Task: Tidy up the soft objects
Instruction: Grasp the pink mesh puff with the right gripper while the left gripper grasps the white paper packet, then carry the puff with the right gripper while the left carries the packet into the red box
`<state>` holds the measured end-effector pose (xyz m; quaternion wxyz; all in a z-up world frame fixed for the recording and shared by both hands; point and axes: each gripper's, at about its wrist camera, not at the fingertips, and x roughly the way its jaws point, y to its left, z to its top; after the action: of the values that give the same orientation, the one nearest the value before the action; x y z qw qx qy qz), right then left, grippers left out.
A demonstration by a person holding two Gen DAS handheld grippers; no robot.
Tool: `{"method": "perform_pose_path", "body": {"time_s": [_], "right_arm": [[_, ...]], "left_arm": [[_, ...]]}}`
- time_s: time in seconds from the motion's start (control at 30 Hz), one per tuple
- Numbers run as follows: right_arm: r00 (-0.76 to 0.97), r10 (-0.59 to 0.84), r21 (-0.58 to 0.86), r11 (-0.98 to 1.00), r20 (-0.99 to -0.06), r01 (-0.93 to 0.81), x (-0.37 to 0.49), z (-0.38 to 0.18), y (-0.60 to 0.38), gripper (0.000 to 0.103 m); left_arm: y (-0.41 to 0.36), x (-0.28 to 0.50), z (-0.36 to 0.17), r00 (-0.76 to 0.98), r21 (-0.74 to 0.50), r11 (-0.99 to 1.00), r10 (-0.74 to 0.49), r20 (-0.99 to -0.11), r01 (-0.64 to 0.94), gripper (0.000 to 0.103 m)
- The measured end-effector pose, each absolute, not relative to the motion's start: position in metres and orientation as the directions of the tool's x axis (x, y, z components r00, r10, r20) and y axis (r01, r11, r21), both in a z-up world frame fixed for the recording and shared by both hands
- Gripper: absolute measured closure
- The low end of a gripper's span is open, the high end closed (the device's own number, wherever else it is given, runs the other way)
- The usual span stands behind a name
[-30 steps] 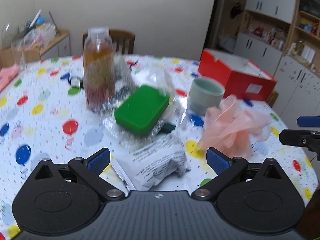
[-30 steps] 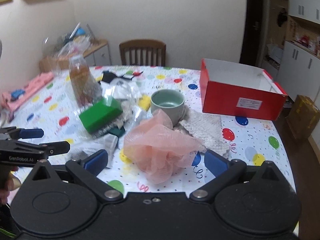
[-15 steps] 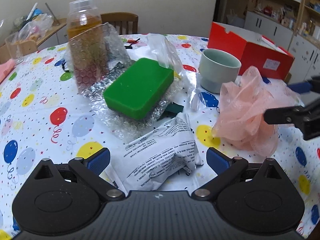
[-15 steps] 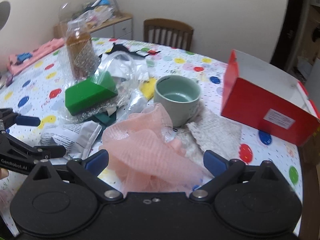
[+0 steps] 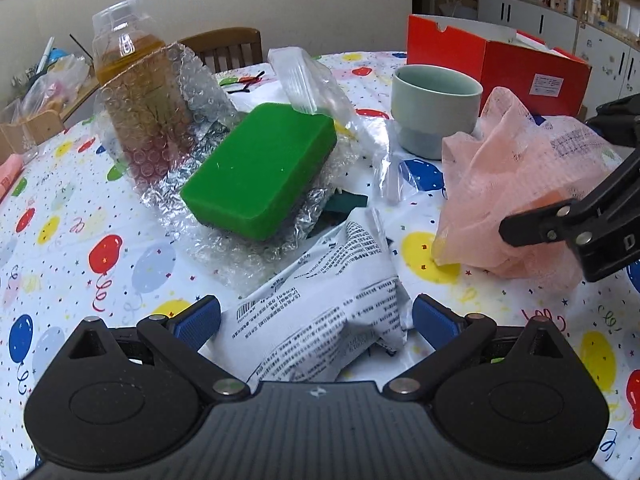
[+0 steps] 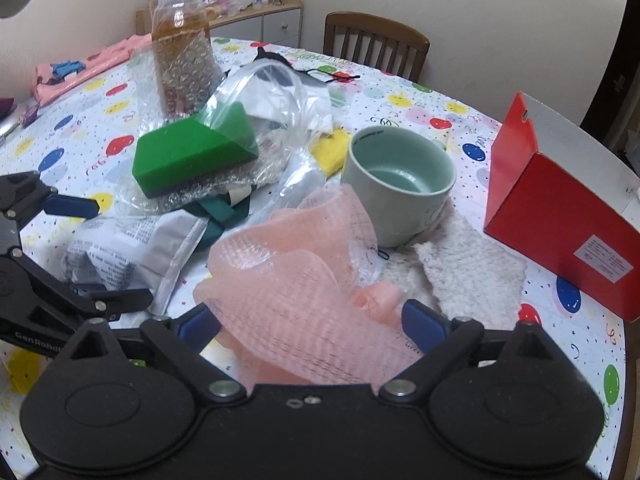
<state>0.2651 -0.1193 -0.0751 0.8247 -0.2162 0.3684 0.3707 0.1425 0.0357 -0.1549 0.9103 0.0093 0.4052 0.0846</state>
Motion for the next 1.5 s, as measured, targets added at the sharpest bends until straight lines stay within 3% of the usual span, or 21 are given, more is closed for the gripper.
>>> {"method": "perform_pose_path", "body": {"time_s": [0.13,0.2,0.33,0.67,0.97,1.5], "right_arm": [[0.456,0.437,-0.092,0.636,-0.775,-0.766,0.264,-0.08,-0.118,0.017],[0.457,0.438,-0.09,0.639,-0.774,-0.764,0.263,-0.08,-0.119,0.023],[0.46,0.437,-0.083,0.649,-0.773,-0.756,0.26,-0.078,-0.121,0.039],[0.468,0.448,-0.055,0.675,-0.762,-0.736,0.251,-0.067,-0.132,0.076],[0.482,0.493,-0.009,0.692,-0.724,-0.722,0.239,-0.04,-0.148,0.08],[0.534,0.528,0.02,0.723,-0.66,-0.691,0.253,0.032,-0.194,0.08]], "left_arm": [[0.034,0.142,-0.154,0.663,0.08,0.988,0.148,-0.734,-0.132,0.008],[0.034,0.141,-0.152,0.669,0.063,0.991,0.125,-0.733,-0.116,0.023],[0.031,0.14,-0.149,0.678,0.059,0.993,0.115,-0.726,-0.106,0.038],[0.037,0.137,-0.141,0.69,0.026,0.993,0.098,-0.717,-0.114,0.063],[0.034,0.127,-0.118,0.72,-0.028,0.993,0.063,-0.691,-0.113,0.067],[0.005,0.154,-0.018,0.821,-0.063,0.998,-0.033,-0.571,-0.003,0.067]]}}
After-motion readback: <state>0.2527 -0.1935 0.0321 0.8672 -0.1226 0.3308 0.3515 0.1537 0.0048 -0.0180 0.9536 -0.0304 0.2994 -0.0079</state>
